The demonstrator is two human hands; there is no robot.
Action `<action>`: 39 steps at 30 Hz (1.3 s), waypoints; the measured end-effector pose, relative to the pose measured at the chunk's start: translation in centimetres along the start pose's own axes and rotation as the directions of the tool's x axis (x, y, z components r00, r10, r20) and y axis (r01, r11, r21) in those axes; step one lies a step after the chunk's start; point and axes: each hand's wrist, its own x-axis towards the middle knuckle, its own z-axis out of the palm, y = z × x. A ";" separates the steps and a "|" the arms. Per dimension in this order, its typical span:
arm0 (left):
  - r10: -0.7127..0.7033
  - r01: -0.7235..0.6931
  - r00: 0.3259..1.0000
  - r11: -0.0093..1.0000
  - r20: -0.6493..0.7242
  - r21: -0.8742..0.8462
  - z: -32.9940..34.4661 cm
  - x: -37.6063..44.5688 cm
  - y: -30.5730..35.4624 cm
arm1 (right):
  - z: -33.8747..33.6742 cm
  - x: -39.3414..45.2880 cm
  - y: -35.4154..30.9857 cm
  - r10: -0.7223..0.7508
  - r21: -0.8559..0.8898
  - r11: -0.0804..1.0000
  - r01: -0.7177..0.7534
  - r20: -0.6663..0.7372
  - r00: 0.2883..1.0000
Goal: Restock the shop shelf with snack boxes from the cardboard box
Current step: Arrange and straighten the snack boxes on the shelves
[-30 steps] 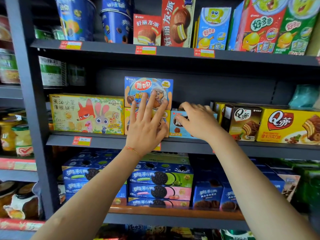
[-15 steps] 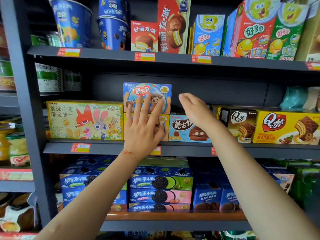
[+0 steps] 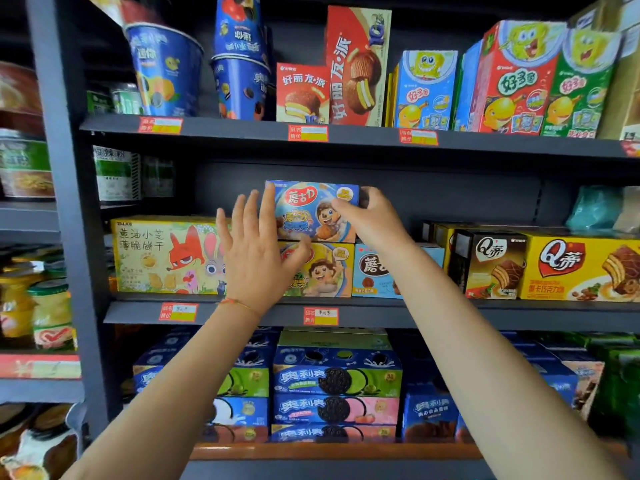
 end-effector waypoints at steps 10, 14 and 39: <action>0.038 -0.038 0.999 0.999 0.003 -0.023 -0.1 -0.3 -0.5 | -0.3 -0.2 0.1 -0.041 -0.058 0.997 0.042 0.031 0.999; 0.030 -0.030 1.000 0.999 0.006 -0.033 -0.1 -0.4 -0.6 | -0.5 -0.2 0.3 -0.058 -0.078 0.995 0.060 0.032 0.998; 0.377 -0.393 0.913 0.915 0.156 0.091 4.9 -2.1 14.6 | -16.2 -1.1 11.0 -0.341 -0.924 0.366 0.105 -0.028 0.940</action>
